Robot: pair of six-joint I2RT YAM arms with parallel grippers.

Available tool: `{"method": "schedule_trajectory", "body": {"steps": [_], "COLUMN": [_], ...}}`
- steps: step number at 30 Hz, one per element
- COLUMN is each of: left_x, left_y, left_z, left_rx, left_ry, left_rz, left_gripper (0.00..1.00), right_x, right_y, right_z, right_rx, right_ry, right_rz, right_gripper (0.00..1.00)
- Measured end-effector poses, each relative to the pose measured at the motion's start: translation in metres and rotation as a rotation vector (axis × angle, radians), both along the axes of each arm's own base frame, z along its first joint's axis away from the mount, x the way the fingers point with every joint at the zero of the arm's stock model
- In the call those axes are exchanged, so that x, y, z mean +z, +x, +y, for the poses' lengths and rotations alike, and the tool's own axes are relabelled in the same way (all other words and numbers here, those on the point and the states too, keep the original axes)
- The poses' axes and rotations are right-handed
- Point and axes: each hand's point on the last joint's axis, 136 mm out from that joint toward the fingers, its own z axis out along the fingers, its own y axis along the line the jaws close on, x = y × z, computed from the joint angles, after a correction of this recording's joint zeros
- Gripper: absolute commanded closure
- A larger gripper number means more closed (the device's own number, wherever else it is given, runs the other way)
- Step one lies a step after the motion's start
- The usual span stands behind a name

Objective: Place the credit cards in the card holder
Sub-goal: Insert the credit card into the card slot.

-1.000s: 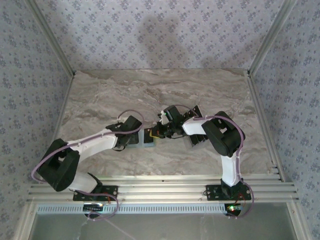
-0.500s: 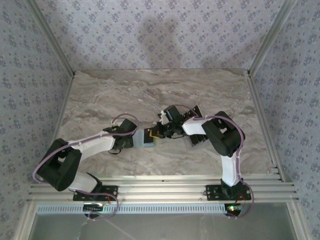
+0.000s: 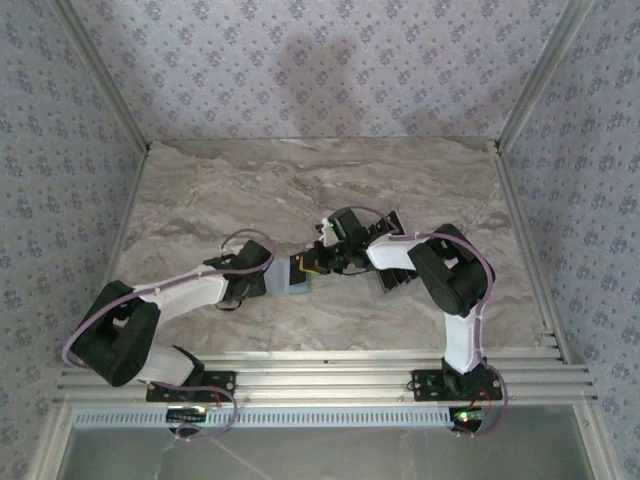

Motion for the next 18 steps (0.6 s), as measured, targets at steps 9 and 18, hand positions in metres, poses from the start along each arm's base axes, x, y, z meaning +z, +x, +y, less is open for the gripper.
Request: {"method": "schedule_trajectory", "body": {"steps": [9,18], "left_x": [-0.001,-0.001], "left_y": [-0.004,-0.004], "left_z": [0.003,0.003], "left_rx": [0.013,0.014], "left_ry": [-0.003,-0.002], "left_rz": [0.003,0.003], "left_gripper": [0.2,0.2], "right_x": [0.002,0.007], "right_y": [-0.008,-0.008], "right_z": [0.01,0.018], "right_rx": [0.013,0.012], "right_ry": [0.01,0.027], "right_rz": [0.011,0.011], "right_gripper": [1.0,1.0]}}
